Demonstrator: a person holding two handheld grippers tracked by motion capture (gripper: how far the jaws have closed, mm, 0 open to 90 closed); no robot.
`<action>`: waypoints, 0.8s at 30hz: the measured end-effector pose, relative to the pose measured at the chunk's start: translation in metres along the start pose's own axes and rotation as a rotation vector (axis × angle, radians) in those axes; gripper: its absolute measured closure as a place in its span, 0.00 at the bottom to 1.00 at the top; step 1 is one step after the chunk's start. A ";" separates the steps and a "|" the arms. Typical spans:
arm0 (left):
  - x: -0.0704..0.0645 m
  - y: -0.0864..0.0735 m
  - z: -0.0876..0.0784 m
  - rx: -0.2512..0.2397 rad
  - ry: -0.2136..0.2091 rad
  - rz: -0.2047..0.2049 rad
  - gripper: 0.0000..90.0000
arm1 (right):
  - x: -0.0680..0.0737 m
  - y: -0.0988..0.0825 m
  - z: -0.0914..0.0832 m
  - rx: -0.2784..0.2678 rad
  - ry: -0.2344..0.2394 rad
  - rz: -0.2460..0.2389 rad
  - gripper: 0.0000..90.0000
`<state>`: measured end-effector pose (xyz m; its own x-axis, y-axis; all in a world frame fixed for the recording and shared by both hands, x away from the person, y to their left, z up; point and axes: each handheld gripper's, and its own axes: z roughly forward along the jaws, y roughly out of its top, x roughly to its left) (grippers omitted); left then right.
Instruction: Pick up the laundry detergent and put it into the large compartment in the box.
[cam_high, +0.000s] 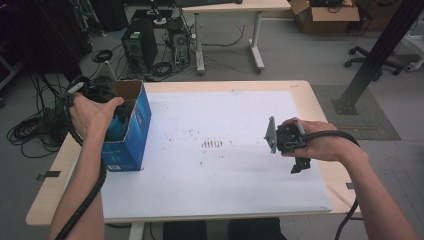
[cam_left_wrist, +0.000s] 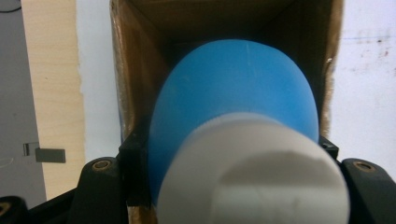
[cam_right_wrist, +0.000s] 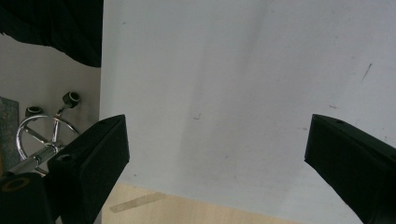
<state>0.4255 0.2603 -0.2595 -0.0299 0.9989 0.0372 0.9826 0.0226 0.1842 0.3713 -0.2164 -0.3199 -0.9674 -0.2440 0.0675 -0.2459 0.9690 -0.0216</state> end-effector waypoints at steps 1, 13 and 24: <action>0.000 0.000 0.002 -0.001 0.000 -0.002 0.42 | 0.000 0.000 0.000 0.000 0.000 0.001 0.07; 0.001 -0.001 0.018 0.015 0.010 -0.013 0.42 | 0.001 0.000 0.003 -0.002 0.006 -0.002 0.07; 0.000 0.001 0.027 0.015 0.017 -0.017 0.42 | -0.001 0.004 0.006 0.000 0.013 -0.006 0.07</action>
<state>0.4317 0.2611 -0.2854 -0.0501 0.9974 0.0513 0.9845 0.0407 0.1705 0.3711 -0.2125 -0.3261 -0.9651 -0.2491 0.0806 -0.2515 0.9676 -0.0207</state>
